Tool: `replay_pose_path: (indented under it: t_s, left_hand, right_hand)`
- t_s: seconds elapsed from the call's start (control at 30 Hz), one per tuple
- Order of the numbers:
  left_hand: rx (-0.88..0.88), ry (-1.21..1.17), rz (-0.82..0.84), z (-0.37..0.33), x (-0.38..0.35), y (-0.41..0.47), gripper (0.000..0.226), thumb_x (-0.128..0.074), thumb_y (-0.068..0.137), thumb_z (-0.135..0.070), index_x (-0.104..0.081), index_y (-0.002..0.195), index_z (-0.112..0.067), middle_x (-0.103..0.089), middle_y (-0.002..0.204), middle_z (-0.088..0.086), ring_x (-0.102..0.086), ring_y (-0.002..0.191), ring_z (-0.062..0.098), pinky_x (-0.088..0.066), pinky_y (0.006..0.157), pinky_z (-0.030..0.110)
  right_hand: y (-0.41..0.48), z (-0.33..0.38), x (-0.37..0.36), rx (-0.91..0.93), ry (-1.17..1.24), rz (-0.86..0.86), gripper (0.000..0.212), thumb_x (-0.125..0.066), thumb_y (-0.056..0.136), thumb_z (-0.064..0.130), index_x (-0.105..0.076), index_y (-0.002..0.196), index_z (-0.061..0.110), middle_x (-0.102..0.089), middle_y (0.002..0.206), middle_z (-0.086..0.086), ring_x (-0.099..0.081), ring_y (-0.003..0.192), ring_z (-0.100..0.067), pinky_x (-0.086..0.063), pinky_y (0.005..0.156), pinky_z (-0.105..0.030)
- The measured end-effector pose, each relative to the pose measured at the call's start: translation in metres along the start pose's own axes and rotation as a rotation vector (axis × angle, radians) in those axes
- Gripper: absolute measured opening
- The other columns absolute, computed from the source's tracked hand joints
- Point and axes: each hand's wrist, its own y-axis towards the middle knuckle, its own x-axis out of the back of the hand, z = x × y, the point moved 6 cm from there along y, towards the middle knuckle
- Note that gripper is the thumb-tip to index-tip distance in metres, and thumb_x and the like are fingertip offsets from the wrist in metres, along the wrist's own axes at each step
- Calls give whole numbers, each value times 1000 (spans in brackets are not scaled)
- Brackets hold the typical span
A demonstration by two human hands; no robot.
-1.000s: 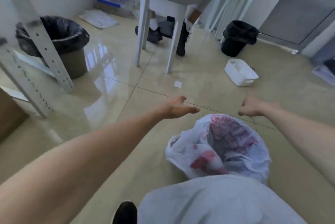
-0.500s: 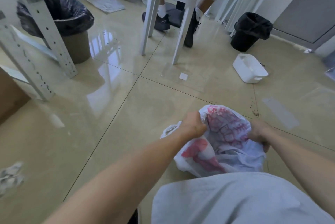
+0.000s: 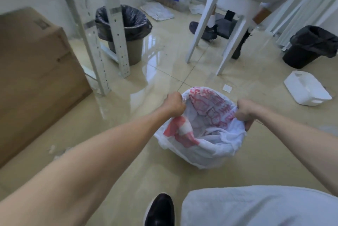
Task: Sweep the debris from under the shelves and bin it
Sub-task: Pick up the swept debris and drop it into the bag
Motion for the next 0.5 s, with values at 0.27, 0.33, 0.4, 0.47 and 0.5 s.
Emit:
replay_pose_path:
  t_s: [0.27,0.33,0.4,0.47,0.5]
  left_hand:
    - [123,-133,-81,77,91,-13,34,-52,92,-15,-50,59,-7,-50,67,16,-55,60,27,-59,63,44]
    - [146,-135,-119,84,98,-18,27,-51,93,-15,-55,69,-4,-59,78,21,-66,70,32,-58,64,36]
    - [159,-130,-181,90,101,-19,29,-50,95,-20,-52,71,-3,-64,95,25,-67,83,35,-48,59,29]
    - [158,-139,-218,97,107,-16,33,-51,93,-17,-45,63,-6,-63,99,27,-67,83,37,-44,56,29]
    - [156,-131,-233,101,113,-16,34,-52,91,-14,-41,60,-8,-62,99,29,-66,79,37,-43,54,28]
  right_hand:
    - [31,140,17,251,-210,-190,21,-60,83,9,-45,69,8,-57,82,-17,-60,70,-33,-58,62,-42]
    - [37,163,32,272,-237,-256,25,-62,81,11,-43,66,8,-55,76,-16,-56,68,-31,-58,62,-42]
    - [41,179,44,266,-221,-273,22,-61,82,12,-45,68,6,-57,76,-18,-57,64,-31,-54,53,-35]
    - [43,188,43,242,-210,-268,24,-63,82,14,-49,68,1,-58,69,-18,-59,57,-29,-46,44,-26]
    - [44,192,37,233,-199,-246,25,-63,82,15,-51,67,-1,-59,65,-18,-61,55,-28,-43,41,-23]
